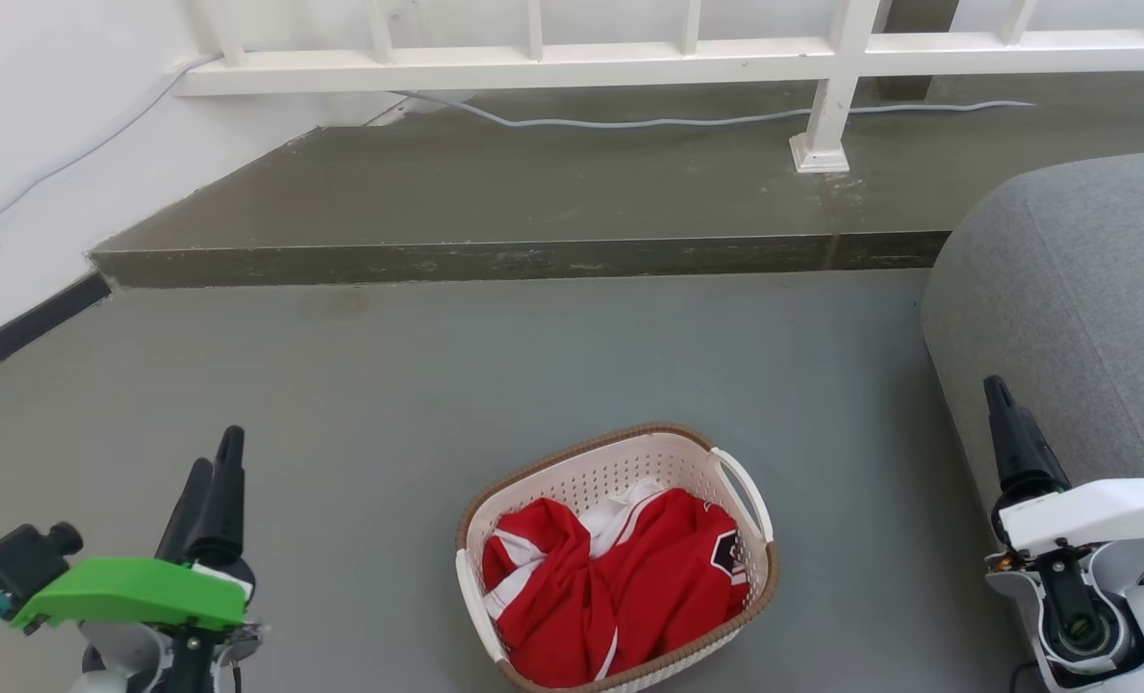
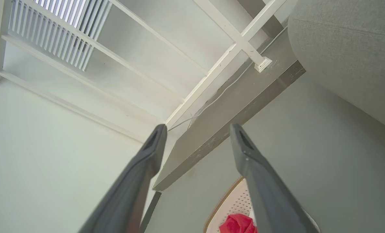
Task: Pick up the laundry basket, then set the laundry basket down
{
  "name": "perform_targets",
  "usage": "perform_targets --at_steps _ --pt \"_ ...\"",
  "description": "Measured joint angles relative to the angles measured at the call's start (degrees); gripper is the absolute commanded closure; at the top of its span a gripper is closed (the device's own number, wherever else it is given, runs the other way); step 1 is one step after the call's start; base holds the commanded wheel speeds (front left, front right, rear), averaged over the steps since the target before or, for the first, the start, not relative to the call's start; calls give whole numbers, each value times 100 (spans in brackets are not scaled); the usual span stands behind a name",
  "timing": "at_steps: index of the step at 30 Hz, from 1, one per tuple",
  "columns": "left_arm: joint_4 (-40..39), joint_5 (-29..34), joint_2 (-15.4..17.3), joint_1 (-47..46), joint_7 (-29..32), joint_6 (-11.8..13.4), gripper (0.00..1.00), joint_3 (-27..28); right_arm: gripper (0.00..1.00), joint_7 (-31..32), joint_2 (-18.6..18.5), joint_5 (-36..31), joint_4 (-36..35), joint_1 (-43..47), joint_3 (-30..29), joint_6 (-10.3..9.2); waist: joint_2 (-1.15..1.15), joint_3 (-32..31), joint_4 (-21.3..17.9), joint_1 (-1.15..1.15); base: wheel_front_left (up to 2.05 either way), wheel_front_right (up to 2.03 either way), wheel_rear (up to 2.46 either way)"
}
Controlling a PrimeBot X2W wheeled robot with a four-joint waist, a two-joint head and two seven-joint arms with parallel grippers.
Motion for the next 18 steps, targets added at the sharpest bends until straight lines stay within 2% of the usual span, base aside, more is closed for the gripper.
perform_targets --at_steps 18 --pt "-240 1983 212 -84 -345 354 0 -592 0 -332 -174 -1650 -13 -3 519 -314 0 -10 -2 0 0 0 0"
